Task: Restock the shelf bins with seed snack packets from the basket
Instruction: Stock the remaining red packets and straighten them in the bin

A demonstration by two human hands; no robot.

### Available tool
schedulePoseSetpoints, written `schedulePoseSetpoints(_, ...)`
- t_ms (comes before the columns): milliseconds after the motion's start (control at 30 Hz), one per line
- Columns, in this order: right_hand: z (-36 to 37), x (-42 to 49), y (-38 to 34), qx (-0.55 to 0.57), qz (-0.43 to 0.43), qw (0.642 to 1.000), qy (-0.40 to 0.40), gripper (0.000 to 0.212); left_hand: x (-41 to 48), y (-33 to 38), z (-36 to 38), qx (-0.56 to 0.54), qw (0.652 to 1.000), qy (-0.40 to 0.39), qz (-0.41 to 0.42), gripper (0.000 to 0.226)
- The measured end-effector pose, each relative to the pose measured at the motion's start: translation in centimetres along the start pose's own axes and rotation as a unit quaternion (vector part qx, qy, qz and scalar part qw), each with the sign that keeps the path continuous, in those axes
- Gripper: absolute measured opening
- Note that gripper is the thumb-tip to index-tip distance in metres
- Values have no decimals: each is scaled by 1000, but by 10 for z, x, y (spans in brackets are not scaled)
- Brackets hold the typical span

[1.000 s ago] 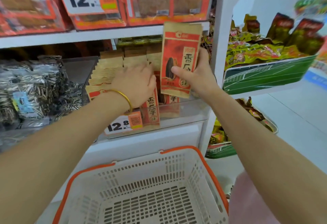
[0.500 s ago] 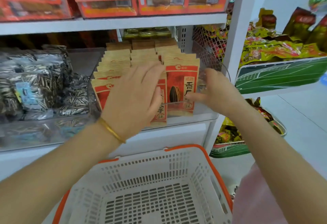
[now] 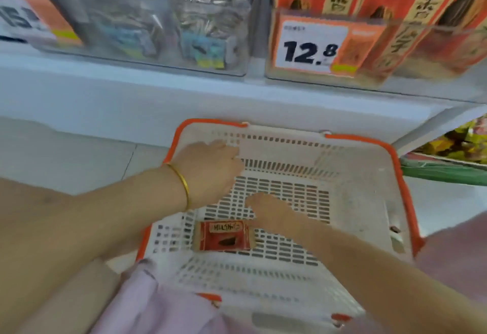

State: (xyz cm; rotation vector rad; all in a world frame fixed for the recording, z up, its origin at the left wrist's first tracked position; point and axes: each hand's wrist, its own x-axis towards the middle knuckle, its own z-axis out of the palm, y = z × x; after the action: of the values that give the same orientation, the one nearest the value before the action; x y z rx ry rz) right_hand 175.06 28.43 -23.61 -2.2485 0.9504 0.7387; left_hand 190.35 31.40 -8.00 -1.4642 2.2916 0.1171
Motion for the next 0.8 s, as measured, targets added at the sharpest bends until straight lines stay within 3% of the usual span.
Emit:
schedulePoseSetpoints(100,55,37,-17,5,7,1000,-22,60,-10,-10,15,-48,999,17,-14,31)
schedulePoseSetpoints(200,87,53,-30,-17,48,998,-36,78,-16,-17,25,-50,998,-20,-21,32)
schedulePoseSetpoints(300,95,61,-37,-18,108,993,-31,64,-10,-22,26,-33,998,-54,-19,32)
schedulePoseSetpoints(434,90,55,-28,38,89,993,-60,29,1,-26,19,-36,997,-65,-32,30)
schedulePoseSetpoints(534,69,33,-10,115,75,989,-49,17,11,-21,14,-45,995,-78,-32,31)
schedulePoseSetpoints(667,3,-22,22,252,61,966,14,25,22,-11,3,-121,986,-107,-45,38)
schedulePoseSetpoints(801,-73,-105,52,370,50,918,131,28,30,7,-42,-276,956,-31,-91,43)
